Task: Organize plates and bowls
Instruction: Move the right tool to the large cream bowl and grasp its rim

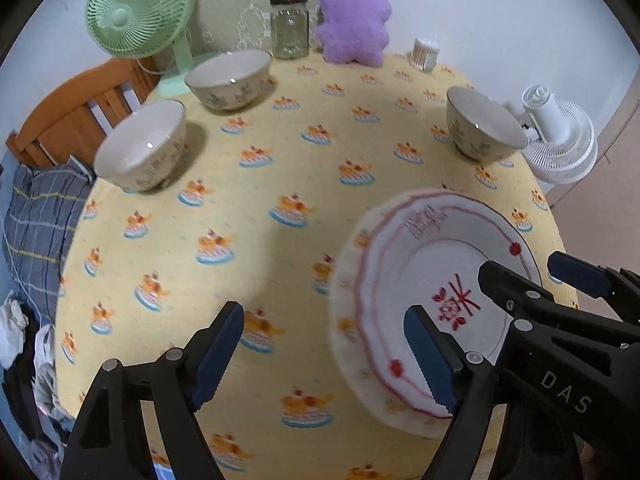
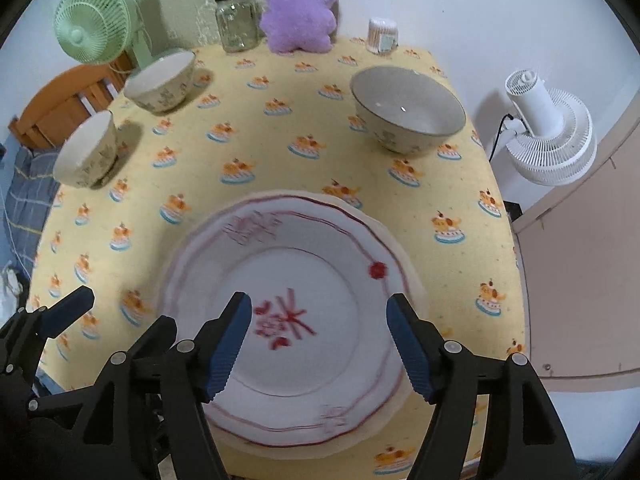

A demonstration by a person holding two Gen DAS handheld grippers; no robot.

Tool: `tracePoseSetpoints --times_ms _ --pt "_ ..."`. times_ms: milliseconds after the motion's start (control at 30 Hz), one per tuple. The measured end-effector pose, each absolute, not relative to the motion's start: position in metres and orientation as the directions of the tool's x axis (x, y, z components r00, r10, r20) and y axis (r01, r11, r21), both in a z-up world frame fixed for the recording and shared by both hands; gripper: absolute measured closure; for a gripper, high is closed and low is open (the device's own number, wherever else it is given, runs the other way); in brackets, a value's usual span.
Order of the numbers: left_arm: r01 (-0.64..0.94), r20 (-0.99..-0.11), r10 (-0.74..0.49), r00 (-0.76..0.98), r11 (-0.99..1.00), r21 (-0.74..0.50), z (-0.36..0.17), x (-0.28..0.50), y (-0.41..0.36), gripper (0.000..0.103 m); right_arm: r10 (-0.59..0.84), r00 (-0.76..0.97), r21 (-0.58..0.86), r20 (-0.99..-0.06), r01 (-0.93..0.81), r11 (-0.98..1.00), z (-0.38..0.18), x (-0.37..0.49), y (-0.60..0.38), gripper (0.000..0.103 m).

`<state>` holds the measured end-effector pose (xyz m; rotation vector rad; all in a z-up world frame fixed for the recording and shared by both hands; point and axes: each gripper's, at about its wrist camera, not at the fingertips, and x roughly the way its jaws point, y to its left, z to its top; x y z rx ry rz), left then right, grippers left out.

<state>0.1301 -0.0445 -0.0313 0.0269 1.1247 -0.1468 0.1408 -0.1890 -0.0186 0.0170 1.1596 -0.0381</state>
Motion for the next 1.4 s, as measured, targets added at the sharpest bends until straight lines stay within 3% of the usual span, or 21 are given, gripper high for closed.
tracePoseSetpoints --times_ms 433,867,1233,1400 --pt "0.182 -0.860 -0.124 0.495 0.983 -0.037 -0.005 0.152 0.053 0.019 -0.061 0.497 0.014 -0.866 0.147 0.989 0.011 0.146 -0.095 0.029" --pt "0.077 -0.837 -0.042 0.546 0.997 0.000 -0.001 0.216 0.136 0.020 -0.028 0.542 0.041 -0.840 0.115 0.993 0.022 0.210 -0.009 0.029" --pt "0.043 -0.812 0.001 0.583 0.999 0.032 -0.014 0.279 0.165 0.025 0.001 0.560 0.070 -0.828 0.102 0.992 0.006 0.280 0.025 0.029" --pt "0.047 -0.827 -0.001 0.562 0.998 0.031 -0.031 0.303 0.169 0.039 0.016 0.545 0.075 -0.838 0.087 0.993 -0.010 0.305 0.038 0.035"
